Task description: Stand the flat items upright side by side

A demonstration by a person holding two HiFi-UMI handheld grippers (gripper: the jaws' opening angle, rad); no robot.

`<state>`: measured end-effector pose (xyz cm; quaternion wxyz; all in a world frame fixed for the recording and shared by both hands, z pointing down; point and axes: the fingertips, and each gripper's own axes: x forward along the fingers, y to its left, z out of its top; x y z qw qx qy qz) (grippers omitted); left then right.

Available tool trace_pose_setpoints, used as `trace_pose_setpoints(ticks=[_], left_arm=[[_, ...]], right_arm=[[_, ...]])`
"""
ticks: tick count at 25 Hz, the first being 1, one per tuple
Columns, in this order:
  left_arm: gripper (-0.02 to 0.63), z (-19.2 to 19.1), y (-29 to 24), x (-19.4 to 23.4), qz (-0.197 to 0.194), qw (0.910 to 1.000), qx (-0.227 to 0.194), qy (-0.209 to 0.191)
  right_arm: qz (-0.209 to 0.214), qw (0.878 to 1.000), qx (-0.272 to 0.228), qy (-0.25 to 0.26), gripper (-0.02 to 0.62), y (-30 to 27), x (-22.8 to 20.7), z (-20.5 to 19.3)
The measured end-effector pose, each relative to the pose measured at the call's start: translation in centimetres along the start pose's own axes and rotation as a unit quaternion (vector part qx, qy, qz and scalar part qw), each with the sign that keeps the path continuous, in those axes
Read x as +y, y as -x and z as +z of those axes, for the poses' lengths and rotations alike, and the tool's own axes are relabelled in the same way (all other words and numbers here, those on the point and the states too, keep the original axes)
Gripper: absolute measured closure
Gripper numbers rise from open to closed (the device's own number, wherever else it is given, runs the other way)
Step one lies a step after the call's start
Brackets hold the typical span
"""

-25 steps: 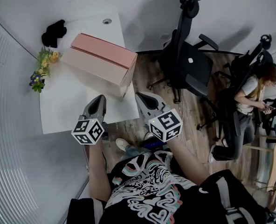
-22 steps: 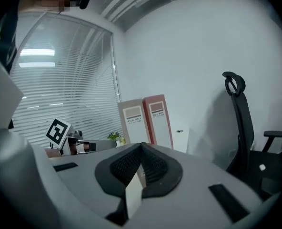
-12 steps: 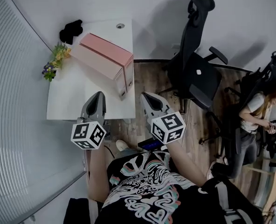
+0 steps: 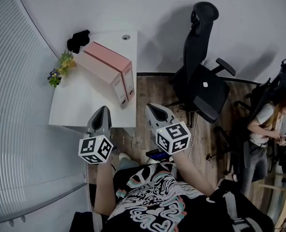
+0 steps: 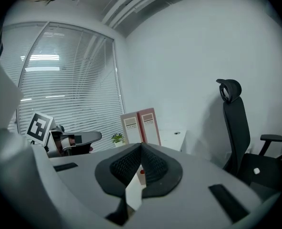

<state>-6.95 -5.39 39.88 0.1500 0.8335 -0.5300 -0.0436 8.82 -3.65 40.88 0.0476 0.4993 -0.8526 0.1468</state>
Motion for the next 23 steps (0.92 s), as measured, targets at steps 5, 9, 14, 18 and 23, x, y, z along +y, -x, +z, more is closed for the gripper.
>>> trace_pose_setpoints(ticks=[5, 9, 14, 18, 23], left_arm=[[0.607, -0.1, 0.6, -0.8, 0.000, 1.0000, -0.002, 0.004], [0.607, -0.1, 0.6, -1.1, 0.000, 1.0000, -0.003, 0.002], [0.607, -0.3, 0.7, -1.1, 0.001, 1.0000, -0.002, 0.003], [0.607, -0.3, 0.7, -1.4, 0.002, 1.0000, -0.002, 0.002], [0.607, -0.4, 0.6, -1.7, 0.003, 1.0000, -0.001, 0.003]], right_arm=[[0.002, 1.000, 0.002, -0.001, 0.595, 1.2, 0.1, -0.5], [-0.001, 1.000, -0.001, -0.002, 0.595, 1.5, -0.1, -0.4], [-0.004, 1.000, -0.002, -0.004, 0.595, 1.7, -0.4, -0.5], [-0.002, 1.000, -0.001, -0.004, 0.595, 1.9, -0.4, -0.7], [0.001, 1.000, -0.002, -0.008, 0.595, 2.1, -0.6, -0.6]])
